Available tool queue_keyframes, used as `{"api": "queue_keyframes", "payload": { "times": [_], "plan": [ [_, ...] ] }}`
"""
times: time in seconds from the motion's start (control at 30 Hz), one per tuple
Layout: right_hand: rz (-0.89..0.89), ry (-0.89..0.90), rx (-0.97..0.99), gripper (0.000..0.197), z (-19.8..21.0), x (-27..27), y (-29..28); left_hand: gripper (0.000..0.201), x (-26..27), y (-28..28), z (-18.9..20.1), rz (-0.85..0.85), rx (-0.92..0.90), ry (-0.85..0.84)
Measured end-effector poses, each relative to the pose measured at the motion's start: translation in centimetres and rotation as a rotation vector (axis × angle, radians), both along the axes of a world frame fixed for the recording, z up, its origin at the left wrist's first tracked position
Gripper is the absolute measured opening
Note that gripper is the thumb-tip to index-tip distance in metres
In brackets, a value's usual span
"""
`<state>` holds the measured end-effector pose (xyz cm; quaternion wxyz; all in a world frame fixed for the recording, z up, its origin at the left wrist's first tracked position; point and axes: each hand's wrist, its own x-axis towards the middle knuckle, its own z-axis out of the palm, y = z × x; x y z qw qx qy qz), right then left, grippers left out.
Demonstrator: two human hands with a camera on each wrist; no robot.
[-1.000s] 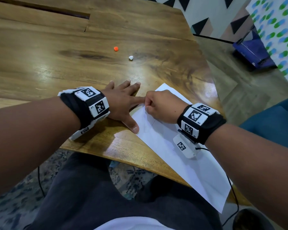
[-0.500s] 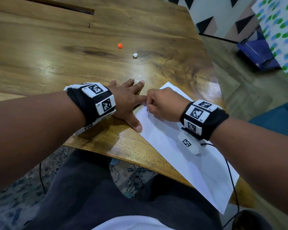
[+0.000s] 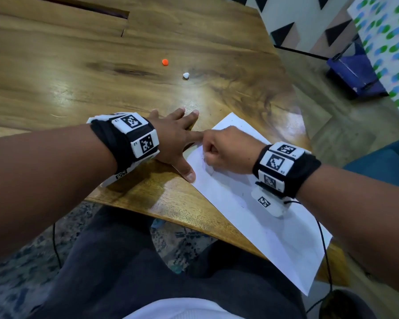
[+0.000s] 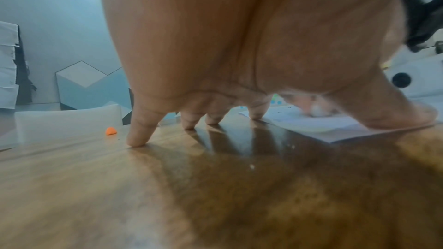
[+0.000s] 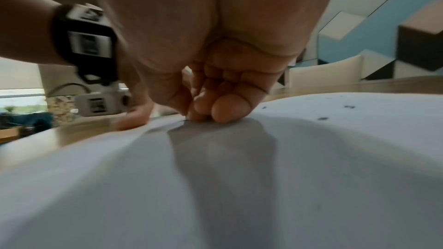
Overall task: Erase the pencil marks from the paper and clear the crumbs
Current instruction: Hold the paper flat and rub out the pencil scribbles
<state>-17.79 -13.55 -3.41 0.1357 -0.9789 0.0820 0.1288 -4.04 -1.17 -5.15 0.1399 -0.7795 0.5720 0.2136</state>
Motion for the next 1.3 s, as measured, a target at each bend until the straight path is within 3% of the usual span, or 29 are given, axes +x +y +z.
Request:
{"api": "queue_keyframes", "payload": {
  "times": [0.07, 0.3, 0.43, 0.6, 0.87, 1.07, 1.3],
  "plan": [
    [-0.009, 0.002, 0.009, 0.006, 0.0, 0.1, -0.2, 0.124, -0.1, 0.0, 0.1, 0.0, 0.002, -0.009],
    [0.217, 0.094, 0.093, 0.004, 0.4, -3.0, 2.5, 0.128, 0.0, -0.1, -0.2, -0.003, 0.017, -0.026],
    [0.108, 0.046, 0.04, 0.009, 0.2, -1.2, 0.9, 0.128, 0.0, -0.1, 0.1, -0.005, 0.024, -0.004],
    [-0.05, 0.023, 0.025, 0.002, 0.2, 0.4, -1.1, 0.122, 0.0, -0.1, 0.3, -0.004, 0.028, 0.01],
    [0.221, 0.097, 0.022, 0.007, -0.3, -3.3, 1.4, 0.131, 0.1, -0.2, 0.0, 0.0, 0.048, -0.005],
    [-0.063, 0.021, -0.071, 0.002, -0.3, 0.0, -2.7, 0.13, -0.1, -0.3, 0.4, 0.005, 0.055, -0.016],
    [-0.085, 0.023, -0.023, 0.005, -0.9, -0.4, -3.0, 0.139, -1.0, -0.2, 0.1, 0.062, 0.053, 0.006]
  ]
}}
